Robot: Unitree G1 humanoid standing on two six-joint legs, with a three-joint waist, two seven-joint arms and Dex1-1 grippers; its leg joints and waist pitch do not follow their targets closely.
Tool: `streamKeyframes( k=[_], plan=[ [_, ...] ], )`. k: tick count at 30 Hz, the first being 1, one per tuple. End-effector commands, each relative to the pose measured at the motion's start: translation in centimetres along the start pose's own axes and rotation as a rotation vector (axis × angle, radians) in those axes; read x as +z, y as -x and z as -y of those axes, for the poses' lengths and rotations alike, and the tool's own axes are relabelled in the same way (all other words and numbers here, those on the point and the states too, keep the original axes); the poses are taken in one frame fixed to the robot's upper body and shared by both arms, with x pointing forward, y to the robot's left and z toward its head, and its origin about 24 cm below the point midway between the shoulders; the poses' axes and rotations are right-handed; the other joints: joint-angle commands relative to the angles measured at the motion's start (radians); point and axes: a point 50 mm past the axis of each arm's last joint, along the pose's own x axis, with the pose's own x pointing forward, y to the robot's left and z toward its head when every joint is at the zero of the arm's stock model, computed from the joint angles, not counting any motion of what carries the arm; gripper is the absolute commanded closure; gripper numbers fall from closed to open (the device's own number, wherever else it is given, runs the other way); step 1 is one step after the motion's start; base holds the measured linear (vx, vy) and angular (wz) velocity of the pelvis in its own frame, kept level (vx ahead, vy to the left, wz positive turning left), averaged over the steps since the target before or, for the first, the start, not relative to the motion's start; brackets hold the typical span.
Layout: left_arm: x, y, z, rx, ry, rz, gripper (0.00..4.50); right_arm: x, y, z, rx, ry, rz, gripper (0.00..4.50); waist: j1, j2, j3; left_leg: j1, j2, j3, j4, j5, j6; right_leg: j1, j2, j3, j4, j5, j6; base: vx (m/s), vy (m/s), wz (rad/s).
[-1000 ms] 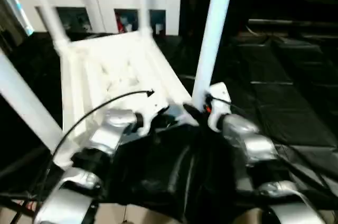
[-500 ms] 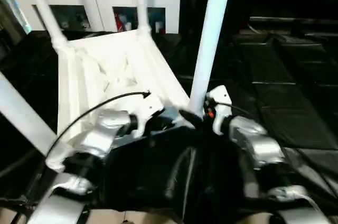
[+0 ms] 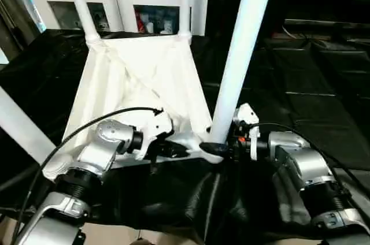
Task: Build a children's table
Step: Rotate leg to tighten
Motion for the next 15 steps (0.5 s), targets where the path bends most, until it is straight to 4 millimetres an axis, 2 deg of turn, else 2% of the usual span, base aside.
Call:
streamKeyframes(
  k=[1,4,10,12,14,15],
  plan=[
    [1.7,-0.9,0.5,-0.076,-0.052,0.048,4.5,-0.6,-1.3,-1.4,0.111,-0.028,-0.023,1.74,0.001,0.007,-0.062,0.009,0.036,-0.003,-0.06,-0.234,0.047,0.056,-0.058,0.041,-0.064,-0.17,-0.245,0.0,0.0,0.0],
    [1.7,-0.9,0.5,-0.077,-0.052,0.047,4.5,-0.8,-1.4,-1.4,0.105,-0.025,-0.028,1.81,-0.001,0.007,-0.061,0.009,0.036,-0.003,-0.062,-0.246,0.042,0.055,-0.058,0.041,-0.066,-0.191,-0.243,0.0,0.0,0.0],
    [2.5,-1.5,-0.4,0.03,-0.044,0.101,4.5,-1.0,-2.5,-1.1,-0.011,-0.034,-0.002,1.87,-0.007,0.006,-0.057,0.009,0.032,-0.004,-0.063,-0.277,0.023,0.052,-0.059,0.042,-0.074,-0.253,-0.225,0.0,0.0,0.0],
    [3.0,-2.0,-1.0,0.1,-0.035,0.122,4.5,-1.2,-3.4,-0.4,-0.147,-0.062,0.01,1.89,-0.011,0.006,-0.055,0.011,0.03,-0.006,-0.064,-0.294,0.014,0.05,-0.061,0.042,-0.079,-0.301,-0.212,0.0,0.0,0.0],
    [3.3,-2.3,-1.2,0.125,-0.035,0.131,4.5,-1.3,-3.9,-0.1,-0.226,-0.081,0.019,1.9,-0.021,0.005,-0.051,0.01,0.027,-0.011,-0.069,-0.327,-0.003,0.049,-0.061,0.04,-0.086,-0.392,-0.176,0.0,0.0,0.0],
    [3.6,-2.6,-1.4,0.145,-0.038,0.14,4.5,-1.4,-4.4,0.3,-0.299,-0.106,0.022,1.9,-0.027,0.003,-0.052,0.014,0.027,-0.012,-0.068,-0.344,-0.005,0.048,-0.061,0.039,-0.09,-0.415,-0.167,0.0,0.0,0.0]
  ],
)
